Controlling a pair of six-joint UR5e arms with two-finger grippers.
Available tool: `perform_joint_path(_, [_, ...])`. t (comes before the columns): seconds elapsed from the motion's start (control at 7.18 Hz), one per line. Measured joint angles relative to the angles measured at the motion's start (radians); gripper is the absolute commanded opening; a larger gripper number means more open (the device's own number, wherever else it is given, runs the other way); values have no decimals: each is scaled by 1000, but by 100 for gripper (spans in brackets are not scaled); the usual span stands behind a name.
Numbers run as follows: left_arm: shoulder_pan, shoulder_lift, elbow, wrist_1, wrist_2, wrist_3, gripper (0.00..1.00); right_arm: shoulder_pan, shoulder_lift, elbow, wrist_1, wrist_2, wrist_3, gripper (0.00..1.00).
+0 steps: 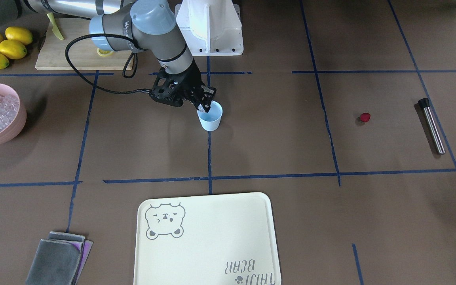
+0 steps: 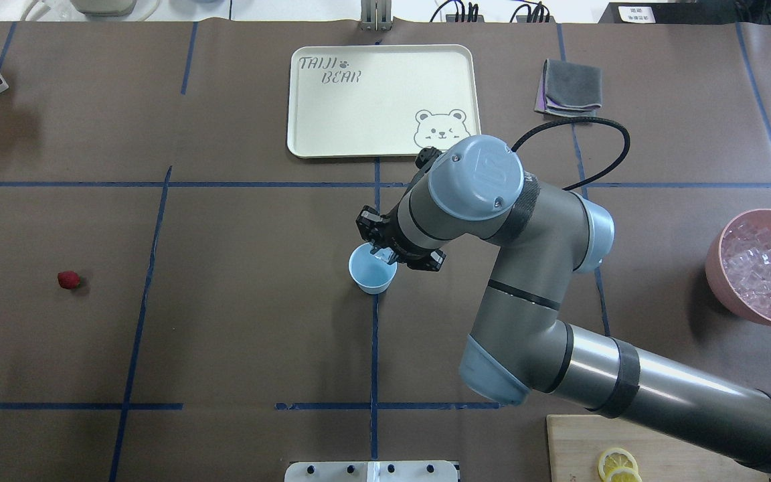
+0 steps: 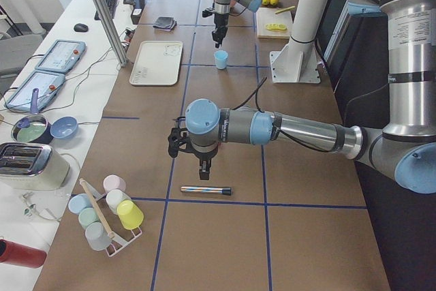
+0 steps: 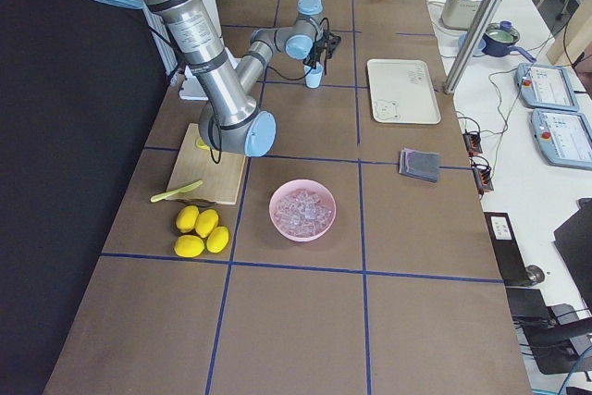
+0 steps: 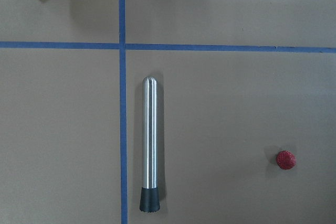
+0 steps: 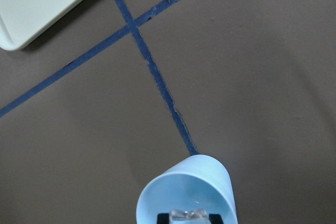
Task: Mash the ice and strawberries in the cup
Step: 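Carry the ice cube over the light-blue cup and open the right gripper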
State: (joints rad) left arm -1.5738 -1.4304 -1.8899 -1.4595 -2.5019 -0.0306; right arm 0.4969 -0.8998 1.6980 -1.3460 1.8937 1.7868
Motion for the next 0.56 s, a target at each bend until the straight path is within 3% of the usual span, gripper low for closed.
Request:
perform_joint_path(0.14, [0,1,-4,0,0,0,100,-11,4,-5,0,-18,0,85])
perform_joint_path(0.42, [0,2,-7,1,0,0,100,-17,13,-9,-1,-38,6,98])
perform_joint_path(0.56, [0,4,-12,1,0,0,100,-18,13,-10,-1,-43,9,91])
